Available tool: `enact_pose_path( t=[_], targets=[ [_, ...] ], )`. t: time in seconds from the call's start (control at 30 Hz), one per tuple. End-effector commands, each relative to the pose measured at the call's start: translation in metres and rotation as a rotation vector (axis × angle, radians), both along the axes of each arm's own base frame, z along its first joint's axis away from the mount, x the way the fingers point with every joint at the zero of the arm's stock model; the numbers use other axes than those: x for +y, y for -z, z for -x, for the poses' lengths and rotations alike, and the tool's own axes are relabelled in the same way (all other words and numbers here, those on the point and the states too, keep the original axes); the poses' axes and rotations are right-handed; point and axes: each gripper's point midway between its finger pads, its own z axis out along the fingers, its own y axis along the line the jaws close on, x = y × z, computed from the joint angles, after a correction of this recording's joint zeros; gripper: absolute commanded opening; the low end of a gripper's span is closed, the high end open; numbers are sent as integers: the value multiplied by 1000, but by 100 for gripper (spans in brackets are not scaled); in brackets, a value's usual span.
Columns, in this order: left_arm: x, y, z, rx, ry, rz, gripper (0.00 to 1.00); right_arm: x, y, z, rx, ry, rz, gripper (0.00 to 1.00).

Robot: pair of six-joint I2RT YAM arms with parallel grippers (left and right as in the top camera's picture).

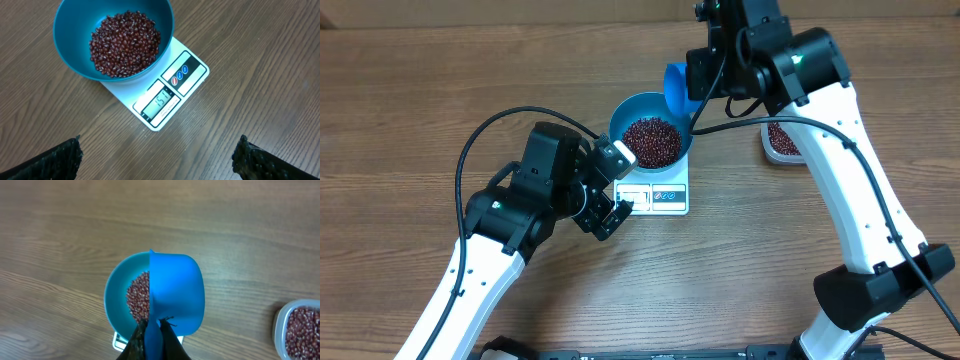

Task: Scoop item into bowl and weigh 150g on scale
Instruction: 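Carry the blue scoop left over the teal bowl on the scale, then tilt the blue scoop to pour beans into the teal bowl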

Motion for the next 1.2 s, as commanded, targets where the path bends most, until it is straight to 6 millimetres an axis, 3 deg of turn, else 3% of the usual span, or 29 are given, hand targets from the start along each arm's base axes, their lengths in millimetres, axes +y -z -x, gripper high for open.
enact_pose_path(
  t=[0.0,0.13,0.37,0.63,0.87,1.17],
  targets=[
    [1,-3,-2,-6,-10,7,100,5,19,3,32,-2,24,4],
    [1,-3,-2,-6,-10,8,99,14,35,4,49,-16,27,4],
    [1,-3,-2,-6,-10,8,100,34,47,0,30,-30,6,4],
    [1,-3,-2,-6,-10,8,99,45,82,-5,50,-28,113,4],
    [1,-3,-2,-6,-10,8,100,50,85,-5,4,-20,192,4],
    [1,-3,-2,-6,-10,8,99,41,93,-7,3,2,263,4]
  ],
)
